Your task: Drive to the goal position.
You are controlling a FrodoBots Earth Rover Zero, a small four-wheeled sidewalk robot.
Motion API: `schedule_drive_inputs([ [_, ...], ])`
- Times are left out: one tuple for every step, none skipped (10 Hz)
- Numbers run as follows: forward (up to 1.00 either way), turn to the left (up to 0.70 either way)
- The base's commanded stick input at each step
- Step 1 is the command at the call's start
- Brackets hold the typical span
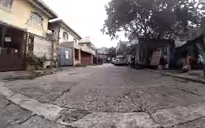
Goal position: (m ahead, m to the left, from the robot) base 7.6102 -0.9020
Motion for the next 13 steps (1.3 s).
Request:
schedule_drive_inputs([
  [0.7, 0.0],
  [0.7, 0.0],
  [0.7, 0.0],
  [0.7, 0.0],
  [0.7, 0.0],
  [0.7, 0.0],
  [0.7, 0.0],
  [0.7, 0.0],
  [0.7, 0.0],
  [0.7, 0.0],
  [0.7, 0.0],
  [0.7, 0.0],
  [0.7, 0.0],
])
